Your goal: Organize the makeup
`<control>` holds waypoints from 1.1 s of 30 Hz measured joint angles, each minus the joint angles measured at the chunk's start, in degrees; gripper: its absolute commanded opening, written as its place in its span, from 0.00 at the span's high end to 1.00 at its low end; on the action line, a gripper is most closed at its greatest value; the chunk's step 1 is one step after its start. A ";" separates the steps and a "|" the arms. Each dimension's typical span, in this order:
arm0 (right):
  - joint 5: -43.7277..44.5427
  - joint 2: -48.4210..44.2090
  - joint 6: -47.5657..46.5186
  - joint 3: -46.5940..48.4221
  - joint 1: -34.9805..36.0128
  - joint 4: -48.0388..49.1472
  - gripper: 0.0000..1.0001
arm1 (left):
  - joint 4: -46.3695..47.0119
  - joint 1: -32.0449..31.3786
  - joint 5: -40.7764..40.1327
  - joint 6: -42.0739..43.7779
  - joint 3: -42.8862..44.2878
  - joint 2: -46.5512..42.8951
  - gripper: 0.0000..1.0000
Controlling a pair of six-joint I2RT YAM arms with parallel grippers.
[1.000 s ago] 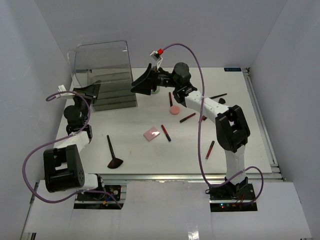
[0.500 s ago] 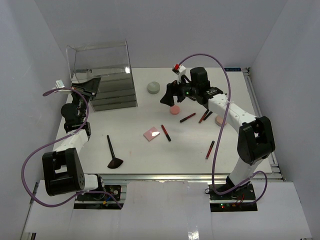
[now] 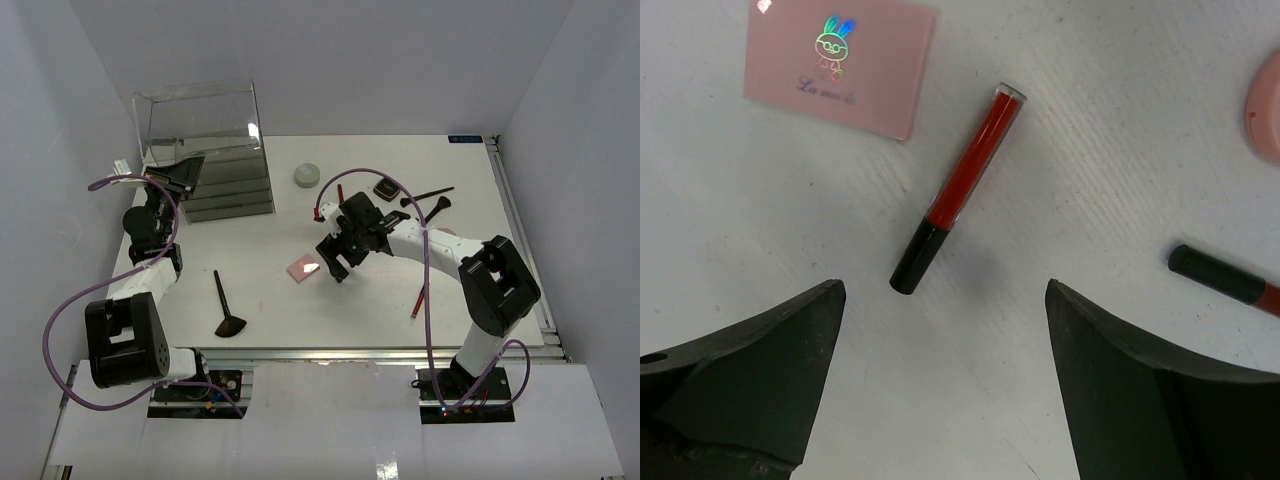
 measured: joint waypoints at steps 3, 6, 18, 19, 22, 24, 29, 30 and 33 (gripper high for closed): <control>1.22 1.21 0.24 0.27 -0.09 -0.16 0.26 | -0.02 0.00 0.26 -0.16 0.00 0.00 0.75; 2.02 4.10 0.89 1.38 -0.15 -0.12 0.27 | -0.02 0.00 0.29 -0.16 0.00 0.00 0.75; 4.04 8.01 3.42 3.57 2.14 1.11 0.35 | -0.07 0.00 0.31 -0.30 0.00 0.00 0.75; 4.21 8.09 3.75 3.66 2.12 1.24 0.40 | -0.07 0.00 0.31 -0.32 0.00 0.00 0.75; 4.63 8.74 4.38 3.80 2.12 1.79 0.46 | -0.07 0.00 0.31 -0.34 0.00 0.00 0.75; 5.05 9.71 4.70 4.01 2.12 2.09 0.49 | -0.10 0.00 0.31 -0.35 0.00 0.00 0.75; 6.97 10.68 5.00 4.95 2.17 2.33 0.64 | -0.24 0.00 0.29 -0.34 0.00 -0.04 0.75; 7.66 10.68 4.94 4.95 2.20 2.34 0.67 | -0.24 0.00 0.31 -0.36 0.00 -0.04 0.75; 9.38 10.68 4.71 4.95 2.37 2.42 0.75 | -0.22 0.00 0.31 -0.41 0.00 -0.04 0.75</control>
